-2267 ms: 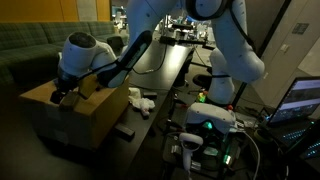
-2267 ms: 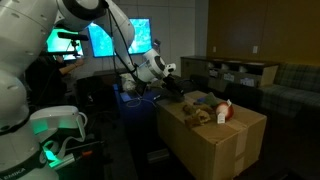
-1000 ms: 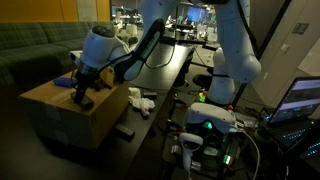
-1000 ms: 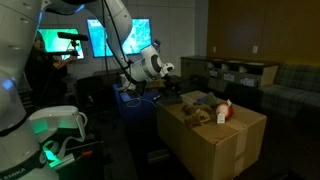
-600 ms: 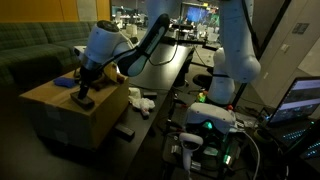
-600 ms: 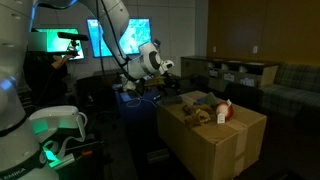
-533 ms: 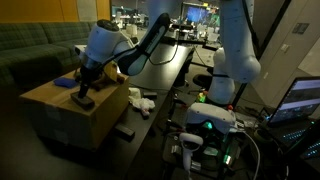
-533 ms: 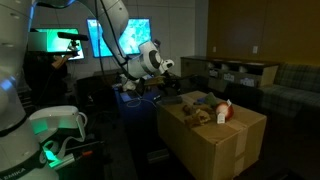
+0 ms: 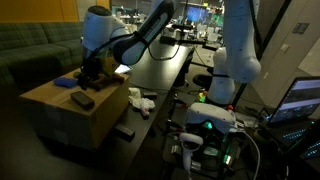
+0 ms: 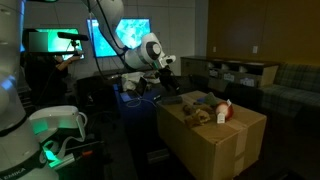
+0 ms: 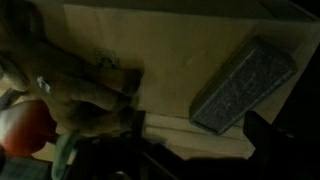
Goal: Put the white towel on the table, then the moose on the box, then the duster on the table, then the turnip plushie on the box, then the plastic on the table, then the blue sponge on the box, then the duster from the box to the table, lastly, the other duster from the table to the box
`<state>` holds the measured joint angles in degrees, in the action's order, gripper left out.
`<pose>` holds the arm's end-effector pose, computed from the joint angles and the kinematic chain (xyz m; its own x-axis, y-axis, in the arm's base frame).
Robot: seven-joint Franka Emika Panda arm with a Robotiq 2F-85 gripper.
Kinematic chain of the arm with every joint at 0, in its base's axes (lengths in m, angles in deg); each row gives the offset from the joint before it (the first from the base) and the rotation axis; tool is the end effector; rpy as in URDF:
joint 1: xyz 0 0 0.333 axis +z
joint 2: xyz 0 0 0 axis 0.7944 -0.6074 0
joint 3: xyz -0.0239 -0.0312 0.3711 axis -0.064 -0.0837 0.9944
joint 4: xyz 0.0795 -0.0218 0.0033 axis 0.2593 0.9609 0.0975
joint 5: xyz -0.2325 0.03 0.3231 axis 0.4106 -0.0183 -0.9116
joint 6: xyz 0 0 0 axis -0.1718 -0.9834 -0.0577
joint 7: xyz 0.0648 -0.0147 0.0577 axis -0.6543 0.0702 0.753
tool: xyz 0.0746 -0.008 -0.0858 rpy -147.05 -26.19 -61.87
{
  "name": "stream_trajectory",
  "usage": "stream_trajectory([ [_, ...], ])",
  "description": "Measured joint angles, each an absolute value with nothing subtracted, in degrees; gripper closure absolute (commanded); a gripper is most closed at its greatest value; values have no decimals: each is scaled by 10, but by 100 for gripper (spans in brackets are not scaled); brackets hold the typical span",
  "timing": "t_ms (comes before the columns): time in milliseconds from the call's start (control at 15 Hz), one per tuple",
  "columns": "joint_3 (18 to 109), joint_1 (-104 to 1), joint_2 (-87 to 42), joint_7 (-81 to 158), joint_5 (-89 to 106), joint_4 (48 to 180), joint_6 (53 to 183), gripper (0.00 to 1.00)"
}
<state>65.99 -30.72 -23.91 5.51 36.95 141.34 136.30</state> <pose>0.5852 0.2299 0.3397 0.9170 0.1809 0.3555 0.1236 -0.9762 0.1780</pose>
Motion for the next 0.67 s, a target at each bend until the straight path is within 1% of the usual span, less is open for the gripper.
stream_trajectory([
  [267,665,-302,-243,-7,358,1399,1326,0],
  [667,691,-303,-276,-18,288,1365,1323,0],
])
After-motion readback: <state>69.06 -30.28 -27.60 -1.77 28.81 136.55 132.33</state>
